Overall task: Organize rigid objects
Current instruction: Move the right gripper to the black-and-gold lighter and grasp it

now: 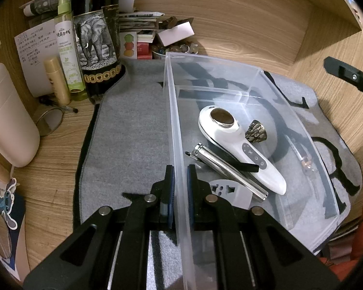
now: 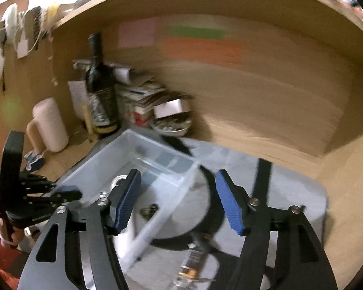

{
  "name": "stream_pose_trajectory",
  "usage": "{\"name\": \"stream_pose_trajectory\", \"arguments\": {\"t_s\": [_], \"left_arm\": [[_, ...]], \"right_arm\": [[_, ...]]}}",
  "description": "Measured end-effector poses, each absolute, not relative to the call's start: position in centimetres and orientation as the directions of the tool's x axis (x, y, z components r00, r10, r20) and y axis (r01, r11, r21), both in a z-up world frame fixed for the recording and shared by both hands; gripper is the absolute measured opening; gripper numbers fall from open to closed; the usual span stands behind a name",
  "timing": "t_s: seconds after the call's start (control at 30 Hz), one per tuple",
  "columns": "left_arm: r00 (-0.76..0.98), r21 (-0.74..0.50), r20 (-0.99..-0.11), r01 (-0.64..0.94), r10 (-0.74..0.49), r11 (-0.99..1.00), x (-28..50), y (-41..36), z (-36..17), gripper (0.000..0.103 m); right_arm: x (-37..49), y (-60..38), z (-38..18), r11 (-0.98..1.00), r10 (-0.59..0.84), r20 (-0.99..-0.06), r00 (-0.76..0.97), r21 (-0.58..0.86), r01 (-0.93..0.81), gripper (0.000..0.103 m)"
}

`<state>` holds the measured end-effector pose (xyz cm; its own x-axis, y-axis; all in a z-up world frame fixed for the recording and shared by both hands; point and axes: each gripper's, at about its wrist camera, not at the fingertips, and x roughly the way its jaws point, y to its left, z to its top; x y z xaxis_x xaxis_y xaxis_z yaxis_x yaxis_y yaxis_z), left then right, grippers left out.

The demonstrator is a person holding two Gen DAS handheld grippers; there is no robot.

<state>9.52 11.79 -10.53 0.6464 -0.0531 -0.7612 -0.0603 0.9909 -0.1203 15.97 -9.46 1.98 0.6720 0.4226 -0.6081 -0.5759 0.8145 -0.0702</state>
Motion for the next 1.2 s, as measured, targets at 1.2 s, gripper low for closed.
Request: {"name": "stream_pose_trajectory", "arguments": {"t_s": [1.2], "left_arm": [[0.626, -0.083, -0.779, -0.092, -0.007, 0.992, 9.9, 11.1, -10.4, 0.009]], "right_arm": [[18.6, -12.5, -8.9, 0.837, 0.314, -0.823, 0.473, 0.005, -0.547, 0.057]]}}
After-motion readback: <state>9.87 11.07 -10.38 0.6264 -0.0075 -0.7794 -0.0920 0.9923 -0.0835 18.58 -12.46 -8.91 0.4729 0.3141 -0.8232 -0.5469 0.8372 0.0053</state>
